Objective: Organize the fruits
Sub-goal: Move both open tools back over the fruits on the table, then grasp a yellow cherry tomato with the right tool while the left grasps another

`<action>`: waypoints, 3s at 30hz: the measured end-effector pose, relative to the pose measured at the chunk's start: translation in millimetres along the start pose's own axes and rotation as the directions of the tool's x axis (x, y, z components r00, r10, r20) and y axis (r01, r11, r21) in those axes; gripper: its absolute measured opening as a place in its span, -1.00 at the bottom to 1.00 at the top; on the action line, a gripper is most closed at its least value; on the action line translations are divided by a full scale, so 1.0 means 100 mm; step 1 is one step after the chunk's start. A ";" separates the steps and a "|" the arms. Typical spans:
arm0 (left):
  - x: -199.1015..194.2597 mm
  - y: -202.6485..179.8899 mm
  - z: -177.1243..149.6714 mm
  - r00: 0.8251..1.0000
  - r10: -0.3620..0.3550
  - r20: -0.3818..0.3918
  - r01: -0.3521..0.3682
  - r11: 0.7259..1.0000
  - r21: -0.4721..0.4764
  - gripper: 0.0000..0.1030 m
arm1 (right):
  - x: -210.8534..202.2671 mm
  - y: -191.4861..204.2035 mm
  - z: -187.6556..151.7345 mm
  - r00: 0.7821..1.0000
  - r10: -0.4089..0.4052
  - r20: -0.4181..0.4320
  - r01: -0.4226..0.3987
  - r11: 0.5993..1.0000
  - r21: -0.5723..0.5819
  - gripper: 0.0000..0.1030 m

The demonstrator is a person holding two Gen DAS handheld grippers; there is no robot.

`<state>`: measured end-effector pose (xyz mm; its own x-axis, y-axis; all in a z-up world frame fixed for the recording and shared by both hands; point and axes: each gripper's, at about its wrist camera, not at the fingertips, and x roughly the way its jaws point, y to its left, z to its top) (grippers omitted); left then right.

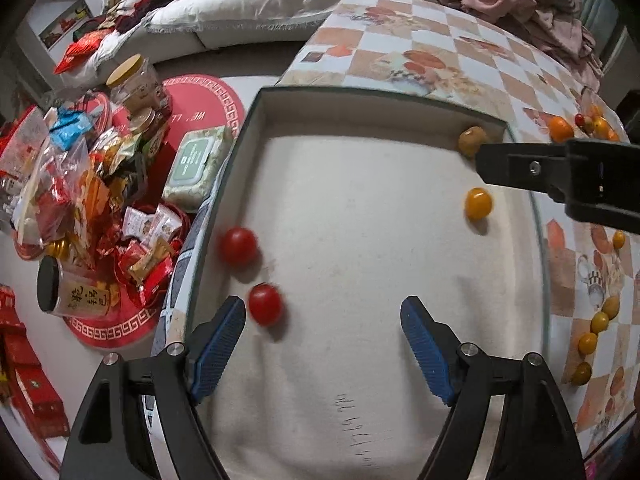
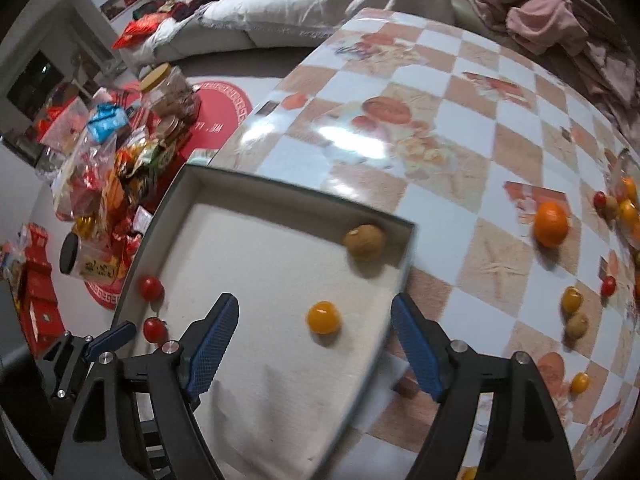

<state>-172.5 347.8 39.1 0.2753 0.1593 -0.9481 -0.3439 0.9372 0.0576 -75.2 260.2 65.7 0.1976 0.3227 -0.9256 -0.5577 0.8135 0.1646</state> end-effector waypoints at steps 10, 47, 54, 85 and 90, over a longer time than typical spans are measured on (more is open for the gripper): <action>-0.22 -0.61 0.16 0.998 -0.046 0.043 0.041 0.993 0.110 0.58 | -0.34 -0.75 -0.27 0.997 -0.072 0.028 0.068 0.987 0.143 0.58; 0.09 -2.26 0.70 0.981 -0.191 0.038 0.171 0.939 0.297 0.57 | -0.39 -2.28 -1.05 0.982 -0.187 -0.017 0.184 0.940 0.286 0.16; 0.29 -2.54 0.88 0.974 -0.227 0.024 0.205 0.916 0.345 0.57 | -0.34 -2.24 -1.03 0.979 -0.206 0.013 0.197 0.950 0.242 0.08; 0.34 -2.88 1.00 0.952 -0.304 -0.021 0.294 0.896 0.333 -0.55 | -0.49 -2.44 -1.07 0.994 -0.094 0.061 0.070 0.946 0.316 -0.57; 0.22 -2.68 0.91 0.945 -0.325 -0.029 0.319 0.901 0.293 -0.55 | -0.58 -2.49 -1.08 0.995 -0.080 0.064 0.054 0.938 0.342 -0.57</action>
<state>7.6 128.4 31.1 0.3461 -0.1634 -0.9239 0.0409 0.9864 -0.1591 -34.5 -13.1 41.3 0.2927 0.2866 -0.9122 -0.2369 0.9460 0.2212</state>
